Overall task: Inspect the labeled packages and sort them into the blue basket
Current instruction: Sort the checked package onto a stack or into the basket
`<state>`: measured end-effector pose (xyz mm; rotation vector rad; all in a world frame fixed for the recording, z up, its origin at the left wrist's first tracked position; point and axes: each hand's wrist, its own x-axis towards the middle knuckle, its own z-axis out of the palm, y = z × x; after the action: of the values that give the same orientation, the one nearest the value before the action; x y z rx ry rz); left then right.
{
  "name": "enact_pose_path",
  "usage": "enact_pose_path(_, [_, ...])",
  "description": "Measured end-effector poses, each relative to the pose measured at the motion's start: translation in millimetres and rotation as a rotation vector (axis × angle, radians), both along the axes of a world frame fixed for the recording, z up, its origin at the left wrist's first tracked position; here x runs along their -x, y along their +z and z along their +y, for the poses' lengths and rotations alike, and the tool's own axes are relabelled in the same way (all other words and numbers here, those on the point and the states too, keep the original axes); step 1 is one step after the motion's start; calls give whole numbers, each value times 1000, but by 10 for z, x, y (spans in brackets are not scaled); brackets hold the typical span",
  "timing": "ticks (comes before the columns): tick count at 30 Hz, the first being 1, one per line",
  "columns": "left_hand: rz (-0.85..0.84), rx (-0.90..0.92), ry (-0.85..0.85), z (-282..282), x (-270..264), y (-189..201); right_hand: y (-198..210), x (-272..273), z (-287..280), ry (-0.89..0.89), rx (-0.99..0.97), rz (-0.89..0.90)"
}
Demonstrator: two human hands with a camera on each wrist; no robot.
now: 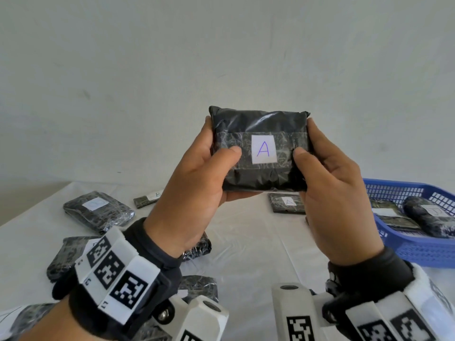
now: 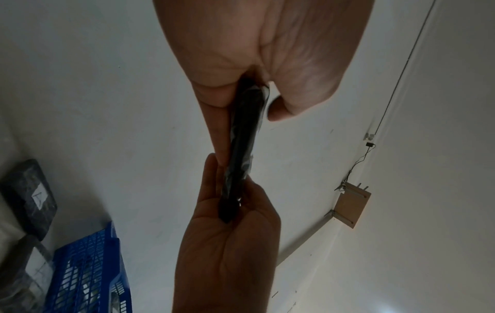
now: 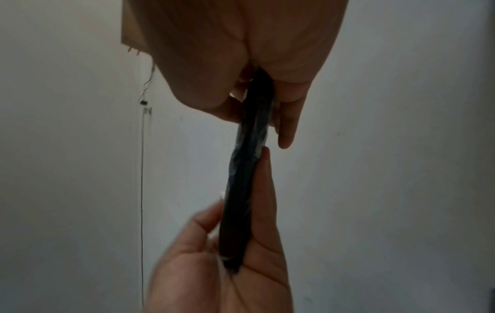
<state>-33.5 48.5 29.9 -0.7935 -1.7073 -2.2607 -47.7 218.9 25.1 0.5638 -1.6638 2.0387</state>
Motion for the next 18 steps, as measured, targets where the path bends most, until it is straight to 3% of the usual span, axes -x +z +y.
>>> enact_pose_path(7, [-94,-91,-44,-40,35,30,11,14,53,84,92,-34])
enact_pose_path(18, [-62,-65,-13,-5,67,-25,55,-48,20,-16,-220,110])
